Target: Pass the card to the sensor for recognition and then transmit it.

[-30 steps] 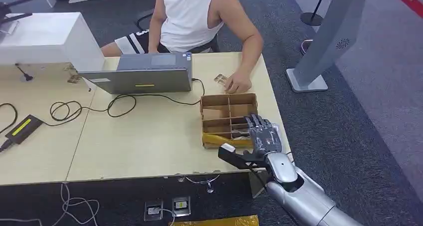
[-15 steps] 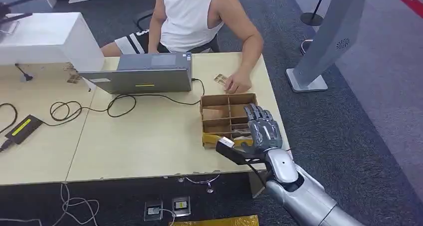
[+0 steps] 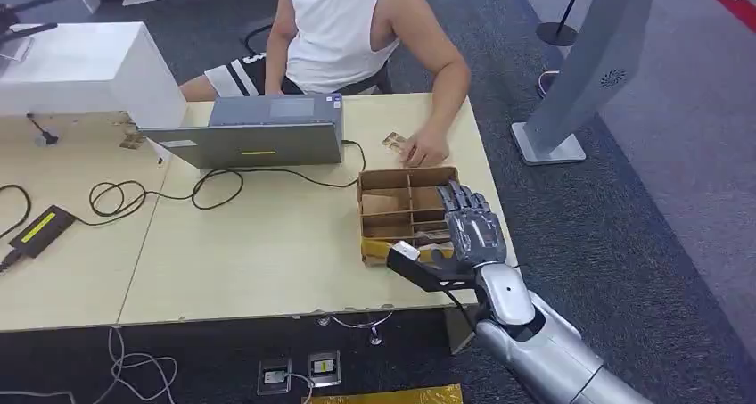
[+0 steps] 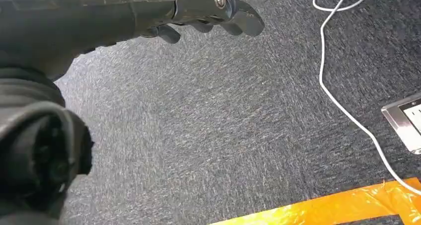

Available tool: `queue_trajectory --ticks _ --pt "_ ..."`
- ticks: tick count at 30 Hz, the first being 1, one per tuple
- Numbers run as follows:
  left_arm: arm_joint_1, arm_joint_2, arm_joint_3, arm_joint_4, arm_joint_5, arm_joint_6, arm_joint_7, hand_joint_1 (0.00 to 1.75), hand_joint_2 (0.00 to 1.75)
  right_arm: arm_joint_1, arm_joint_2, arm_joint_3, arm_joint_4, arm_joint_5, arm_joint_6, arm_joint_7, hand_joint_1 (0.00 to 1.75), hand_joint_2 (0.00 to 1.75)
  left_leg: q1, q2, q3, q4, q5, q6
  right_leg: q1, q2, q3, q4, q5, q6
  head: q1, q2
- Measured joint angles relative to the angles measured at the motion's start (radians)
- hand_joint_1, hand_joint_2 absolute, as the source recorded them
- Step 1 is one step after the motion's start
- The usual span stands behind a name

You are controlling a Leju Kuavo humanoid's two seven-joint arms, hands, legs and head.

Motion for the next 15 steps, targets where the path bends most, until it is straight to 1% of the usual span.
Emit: queue_trajectory --ticks 6,9,15 --pt "0.0 0.0 0.001 0.0 -0.004 0.0 0.0 0.0 0.0 0.0 0.0 0.0 0.0 0.0 0.006 0.0 0.0 1.75 0.0 0.0 0.0 0.0 0.0 0.0 0.0 0.0 0.0 0.0 0.0 0.0 0.0 0.0" --pt "0.0 0.0 0.001 0.0 -0.008 0.0 0.0 0.0 0.0 0.0 0.0 0.0 0.0 -0.002 0.024 -0.003 0.0 1.75 0.0 0.0 0.0 0.0 0.0 0.0 0.0 0.0 0.0 0.0 0.0 0.0 0.0 0.0" --pt "0.0 0.0 0.007 0.0 -0.01 0.0 0.0 0.0 0.0 0.0 0.0 0.0 0.0 -0.005 0.037 -0.007 0.0 1.75 0.0 0.0 0.0 0.0 0.0 0.0 0.0 0.0 0.0 0.0 0.0 0.0 0.0 0.0"
